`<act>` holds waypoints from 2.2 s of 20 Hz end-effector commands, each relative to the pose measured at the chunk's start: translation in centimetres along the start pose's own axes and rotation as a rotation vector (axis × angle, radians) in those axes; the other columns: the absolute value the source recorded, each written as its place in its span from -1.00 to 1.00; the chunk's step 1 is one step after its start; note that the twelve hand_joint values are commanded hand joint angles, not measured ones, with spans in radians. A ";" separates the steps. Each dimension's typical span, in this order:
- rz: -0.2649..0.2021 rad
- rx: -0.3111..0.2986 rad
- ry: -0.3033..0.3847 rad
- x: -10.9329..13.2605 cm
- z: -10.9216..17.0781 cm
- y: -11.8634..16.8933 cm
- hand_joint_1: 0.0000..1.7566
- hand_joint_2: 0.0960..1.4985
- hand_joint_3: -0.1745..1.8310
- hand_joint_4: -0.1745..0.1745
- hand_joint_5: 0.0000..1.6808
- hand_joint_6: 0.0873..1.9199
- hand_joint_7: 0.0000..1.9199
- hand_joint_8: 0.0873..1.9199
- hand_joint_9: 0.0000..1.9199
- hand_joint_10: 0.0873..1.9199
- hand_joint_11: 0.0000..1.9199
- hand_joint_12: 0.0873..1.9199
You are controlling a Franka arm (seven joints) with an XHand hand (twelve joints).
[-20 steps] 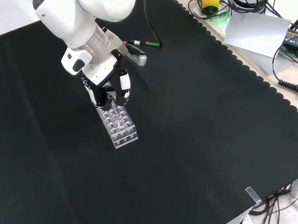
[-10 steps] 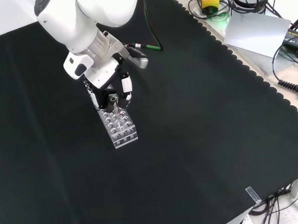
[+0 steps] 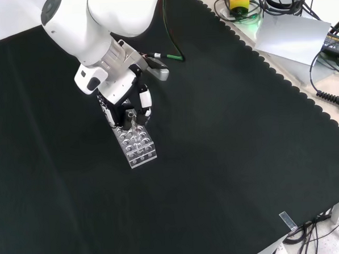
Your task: Put the test tube back in the rack.
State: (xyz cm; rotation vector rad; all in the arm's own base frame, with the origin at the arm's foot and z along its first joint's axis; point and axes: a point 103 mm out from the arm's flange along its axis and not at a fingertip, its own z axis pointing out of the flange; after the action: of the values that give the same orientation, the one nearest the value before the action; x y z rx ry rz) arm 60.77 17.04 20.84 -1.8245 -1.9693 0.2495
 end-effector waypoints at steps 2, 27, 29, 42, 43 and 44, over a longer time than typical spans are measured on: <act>-0.003 0.007 0.004 -0.2 0.8 0.7 0.50 -0.28 -0.07 -1.00 0.49 -0.33 0.37 -0.32 0.60 -0.28 0.21 -0.09; -0.025 0.067 0.023 -0.1 3.8 1.9 0.50 -0.28 -0.07 -1.00 0.49 -0.33 0.37 -0.32 0.60 -0.28 0.21 -0.09; -0.019 0.096 0.051 -0.4 3.8 2.0 0.50 -0.24 -0.10 -1.00 0.46 -0.30 0.34 -0.29 0.56 -0.26 0.20 -0.06; -0.030 0.131 0.088 -1.0 2.6 1.8 0.40 -0.47 0.09 -0.45 -0.51 -0.18 -0.28 -0.07 -0.13 -0.14 -0.40 0.47; -0.032 0.127 0.092 -1.1 2.1 1.7 0.40 -0.47 0.09 -0.44 -0.51 -0.18 -0.29 -0.07 -0.14 -0.15 -0.40 0.47; -0.034 0.122 0.096 -1.2 1.2 1.4 0.39 -0.46 0.08 -0.44 -0.52 -0.19 -0.29 -0.07 -0.15 -0.14 -0.41 0.47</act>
State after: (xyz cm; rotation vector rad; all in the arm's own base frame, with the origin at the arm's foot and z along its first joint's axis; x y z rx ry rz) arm 61.31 16.86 17.41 -1.6911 -1.8761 0.2930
